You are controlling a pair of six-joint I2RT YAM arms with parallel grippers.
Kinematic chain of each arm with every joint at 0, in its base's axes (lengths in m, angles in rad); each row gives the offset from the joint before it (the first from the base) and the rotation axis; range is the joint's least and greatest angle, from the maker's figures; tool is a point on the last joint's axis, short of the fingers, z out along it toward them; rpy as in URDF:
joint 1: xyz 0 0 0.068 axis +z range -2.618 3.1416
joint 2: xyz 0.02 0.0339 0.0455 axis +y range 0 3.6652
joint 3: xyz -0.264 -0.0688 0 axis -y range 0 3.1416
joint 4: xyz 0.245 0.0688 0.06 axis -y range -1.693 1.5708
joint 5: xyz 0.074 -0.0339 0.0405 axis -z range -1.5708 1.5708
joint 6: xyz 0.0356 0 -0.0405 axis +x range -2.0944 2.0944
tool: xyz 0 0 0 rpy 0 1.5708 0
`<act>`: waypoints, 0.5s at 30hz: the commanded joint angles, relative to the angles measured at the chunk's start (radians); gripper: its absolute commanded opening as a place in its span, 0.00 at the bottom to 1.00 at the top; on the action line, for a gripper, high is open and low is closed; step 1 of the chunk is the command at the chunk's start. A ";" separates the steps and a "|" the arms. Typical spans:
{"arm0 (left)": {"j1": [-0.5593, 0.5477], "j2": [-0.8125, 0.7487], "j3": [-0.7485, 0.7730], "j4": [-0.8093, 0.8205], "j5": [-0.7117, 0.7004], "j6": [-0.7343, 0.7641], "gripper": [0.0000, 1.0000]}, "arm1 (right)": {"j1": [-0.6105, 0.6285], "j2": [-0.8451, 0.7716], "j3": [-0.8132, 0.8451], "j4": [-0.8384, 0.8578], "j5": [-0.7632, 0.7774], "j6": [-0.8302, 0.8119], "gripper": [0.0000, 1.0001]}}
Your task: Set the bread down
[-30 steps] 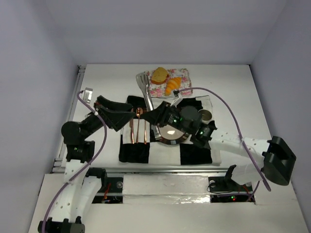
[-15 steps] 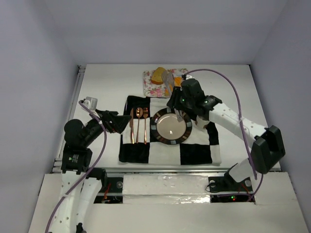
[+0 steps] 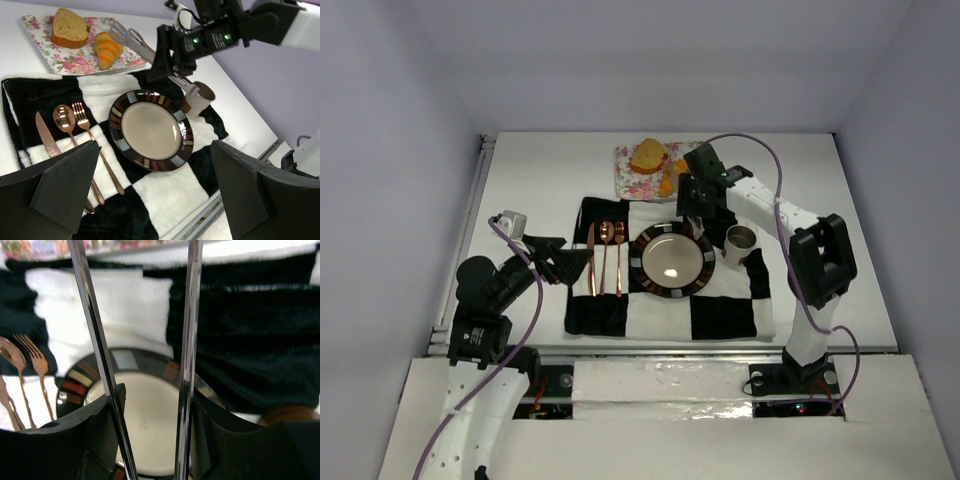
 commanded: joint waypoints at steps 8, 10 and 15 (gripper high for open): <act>-0.023 -0.021 -0.017 0.048 -0.018 0.015 0.93 | -0.065 0.152 0.237 -0.107 -0.007 -0.031 0.61; -0.023 -0.023 -0.019 0.050 -0.016 0.014 0.93 | -0.065 0.179 0.267 -0.121 -0.020 -0.034 0.62; -0.023 -0.023 -0.019 0.053 -0.019 0.012 0.93 | -0.075 0.221 0.303 -0.130 -0.055 -0.043 0.62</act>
